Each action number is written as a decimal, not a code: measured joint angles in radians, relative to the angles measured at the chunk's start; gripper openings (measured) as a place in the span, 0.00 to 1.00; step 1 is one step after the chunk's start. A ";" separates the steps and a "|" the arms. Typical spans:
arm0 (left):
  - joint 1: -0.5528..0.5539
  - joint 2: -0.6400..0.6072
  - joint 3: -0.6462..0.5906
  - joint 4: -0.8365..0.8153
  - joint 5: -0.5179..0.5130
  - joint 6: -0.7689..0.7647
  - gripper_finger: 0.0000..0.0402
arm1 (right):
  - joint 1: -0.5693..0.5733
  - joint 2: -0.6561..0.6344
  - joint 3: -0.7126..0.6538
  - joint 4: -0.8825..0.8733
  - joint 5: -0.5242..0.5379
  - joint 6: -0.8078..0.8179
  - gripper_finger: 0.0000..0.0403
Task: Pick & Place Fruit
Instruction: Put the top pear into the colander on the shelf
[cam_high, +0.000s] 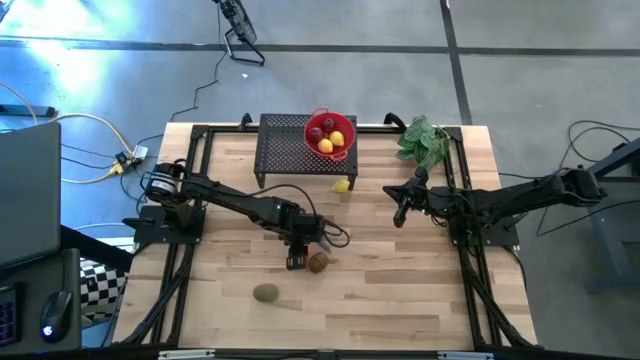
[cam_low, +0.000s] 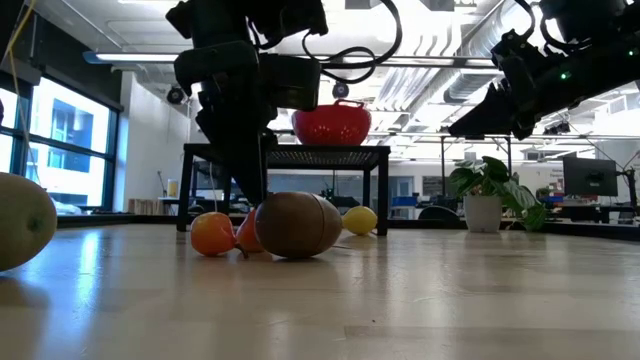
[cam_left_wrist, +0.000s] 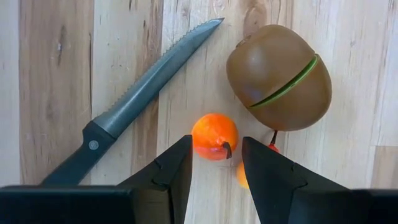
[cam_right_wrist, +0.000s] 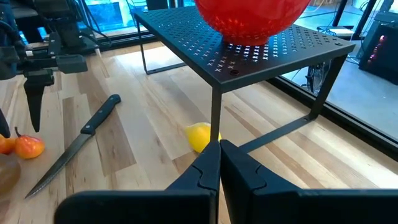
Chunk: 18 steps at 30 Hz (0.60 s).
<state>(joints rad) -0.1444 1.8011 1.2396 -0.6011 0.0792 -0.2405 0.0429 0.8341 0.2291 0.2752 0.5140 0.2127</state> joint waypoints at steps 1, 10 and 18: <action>0.000 0.000 0.000 0.000 0.000 0.000 0.34 | 0.000 0.000 0.000 0.000 0.000 0.000 0.01; 0.000 0.000 0.000 0.003 0.000 0.000 0.20 | 0.000 0.000 0.000 -0.002 0.000 0.000 0.01; 0.000 0.000 0.000 0.003 0.000 0.000 0.07 | 0.000 0.000 0.000 -0.003 0.000 0.000 0.01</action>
<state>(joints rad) -0.1444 1.8011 1.2396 -0.5983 0.0790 -0.2409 0.0429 0.8341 0.2291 0.2722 0.5140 0.2123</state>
